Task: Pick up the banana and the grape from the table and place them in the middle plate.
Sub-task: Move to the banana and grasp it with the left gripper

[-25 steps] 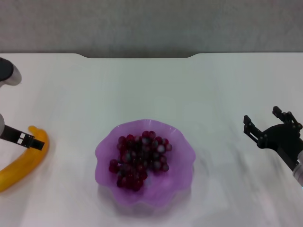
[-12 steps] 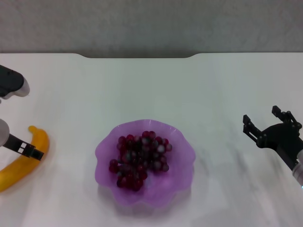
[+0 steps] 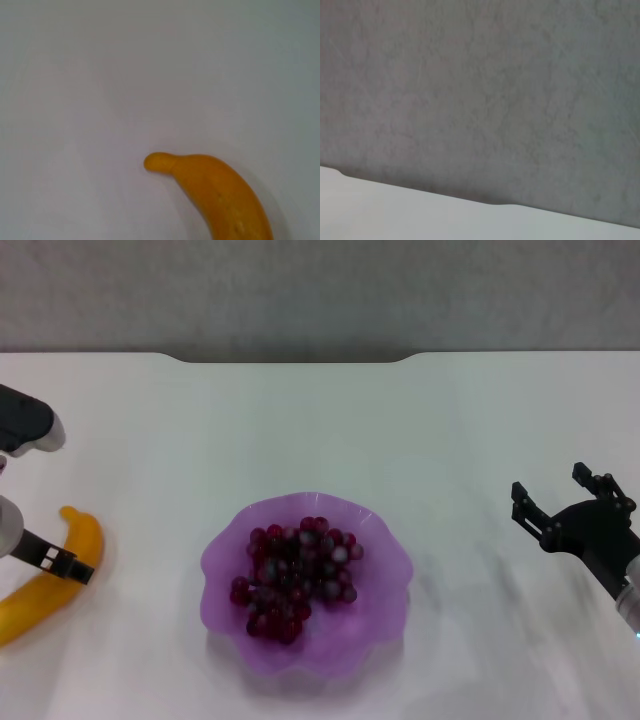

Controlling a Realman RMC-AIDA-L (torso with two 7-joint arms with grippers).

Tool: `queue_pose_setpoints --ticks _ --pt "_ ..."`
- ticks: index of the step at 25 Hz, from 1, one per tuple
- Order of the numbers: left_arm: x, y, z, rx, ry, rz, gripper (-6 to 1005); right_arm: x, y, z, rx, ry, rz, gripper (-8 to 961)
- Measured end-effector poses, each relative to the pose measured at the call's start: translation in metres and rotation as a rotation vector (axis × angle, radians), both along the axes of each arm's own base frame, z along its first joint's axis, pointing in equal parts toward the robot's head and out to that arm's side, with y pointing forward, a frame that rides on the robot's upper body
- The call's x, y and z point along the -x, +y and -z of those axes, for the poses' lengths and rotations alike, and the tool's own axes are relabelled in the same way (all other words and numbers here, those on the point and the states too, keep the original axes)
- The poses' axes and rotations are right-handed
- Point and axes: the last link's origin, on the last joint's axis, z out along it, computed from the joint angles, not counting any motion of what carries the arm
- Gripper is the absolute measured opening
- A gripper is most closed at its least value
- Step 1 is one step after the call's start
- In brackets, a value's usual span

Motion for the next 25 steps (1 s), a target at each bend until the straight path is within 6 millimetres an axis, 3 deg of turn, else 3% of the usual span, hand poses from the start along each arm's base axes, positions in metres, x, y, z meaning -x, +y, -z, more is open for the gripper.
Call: queue_pose_setpoints --ticks 21,25 --pt "0.009 0.002 0.011 0.012 0.013 -0.029 877 0.003 0.002 0.002 0.012 -0.007 -0.016 861" --pt "0.009 0.002 0.013 0.017 0.013 -0.03 757 0.004 0.001 0.003 0.014 -0.008 -0.017 861"
